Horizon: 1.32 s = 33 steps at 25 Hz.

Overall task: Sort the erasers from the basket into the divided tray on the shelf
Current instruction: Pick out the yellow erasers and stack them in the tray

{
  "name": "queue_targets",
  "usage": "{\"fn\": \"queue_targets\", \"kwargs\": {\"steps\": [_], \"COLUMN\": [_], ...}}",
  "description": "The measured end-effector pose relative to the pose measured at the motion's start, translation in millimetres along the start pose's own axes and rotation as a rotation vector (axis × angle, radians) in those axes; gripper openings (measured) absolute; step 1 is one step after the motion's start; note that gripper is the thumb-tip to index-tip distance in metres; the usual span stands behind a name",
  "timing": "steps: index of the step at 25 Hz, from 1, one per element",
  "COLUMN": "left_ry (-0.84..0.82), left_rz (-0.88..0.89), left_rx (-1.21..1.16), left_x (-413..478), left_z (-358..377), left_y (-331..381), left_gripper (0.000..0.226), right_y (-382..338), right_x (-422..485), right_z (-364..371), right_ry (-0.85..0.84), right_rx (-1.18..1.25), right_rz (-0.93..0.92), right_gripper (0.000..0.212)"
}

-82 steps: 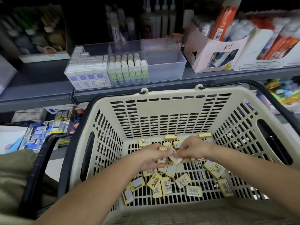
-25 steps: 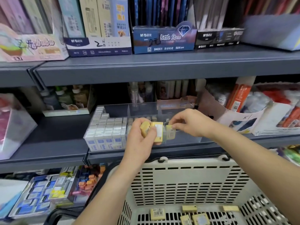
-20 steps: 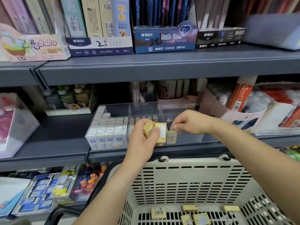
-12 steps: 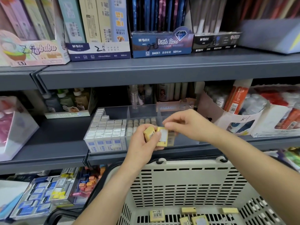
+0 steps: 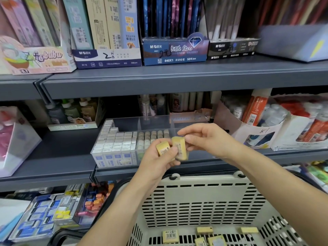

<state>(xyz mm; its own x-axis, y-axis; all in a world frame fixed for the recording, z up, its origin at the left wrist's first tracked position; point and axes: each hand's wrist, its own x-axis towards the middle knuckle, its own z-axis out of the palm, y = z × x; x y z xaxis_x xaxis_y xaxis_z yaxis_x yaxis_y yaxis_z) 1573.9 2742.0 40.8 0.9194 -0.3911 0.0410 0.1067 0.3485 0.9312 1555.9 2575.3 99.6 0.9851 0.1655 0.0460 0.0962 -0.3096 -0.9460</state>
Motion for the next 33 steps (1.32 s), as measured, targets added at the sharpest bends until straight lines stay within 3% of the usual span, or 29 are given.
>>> {"fn": "queue_targets", "kwargs": {"steps": [3,9,12,14,18,21,23,26,29,33], "left_ry": [0.071,0.085,0.131,0.142,0.101,0.113,0.125,0.149,0.137,0.124], "left_rz": [0.047,0.110,0.092,0.092,0.221,0.304,0.262,0.201,0.191,0.176], "left_rx": [0.081,0.270,0.145,0.168,0.346,0.556,0.491,0.368,0.342,0.332], "left_x": [1.4,0.2,1.4,1.0,-5.1,-4.1,-3.4,-2.7,-2.9,-4.6], "left_z": [-0.1,-0.4,-3.0,-3.6,-1.8,-6.3,-4.7,-2.1,-1.4,1.5], "left_y": [-1.1,-2.0,1.0,3.9,5.3,7.5,6.7,6.3,5.5,4.7], "left_gripper": [0.017,0.017,0.016,0.017,0.014,0.025,0.028,0.030,0.028,0.027], "right_y": [-0.4,-16.1,-19.5,-14.0,7.5,17.5,19.7,13.6,-0.1,-13.7], "right_x": [-1.8,4.2,16.5,27.1,37.8,39.8,39.2,34.0,23.6,12.6], "right_z": [-1.7,-6.4,-25.1,-30.1,-14.5,-6.0,-5.6,-4.7,-0.2,8.6], "right_ry": [0.029,0.002,0.197,0.285,0.199,0.033,-0.034,0.015,0.119,0.005], "right_rx": [-0.063,-0.310,-0.347,-0.523,-0.761,-0.791,-0.836,-0.850,-0.681,-0.513], "right_rz": [0.043,-0.019,-0.011,0.000,0.040,0.121,0.133,0.059,-0.074,-0.092], "right_gripper": [0.007,0.011,0.012,0.016,0.016,0.016,0.021,0.023,0.021,0.014]}}
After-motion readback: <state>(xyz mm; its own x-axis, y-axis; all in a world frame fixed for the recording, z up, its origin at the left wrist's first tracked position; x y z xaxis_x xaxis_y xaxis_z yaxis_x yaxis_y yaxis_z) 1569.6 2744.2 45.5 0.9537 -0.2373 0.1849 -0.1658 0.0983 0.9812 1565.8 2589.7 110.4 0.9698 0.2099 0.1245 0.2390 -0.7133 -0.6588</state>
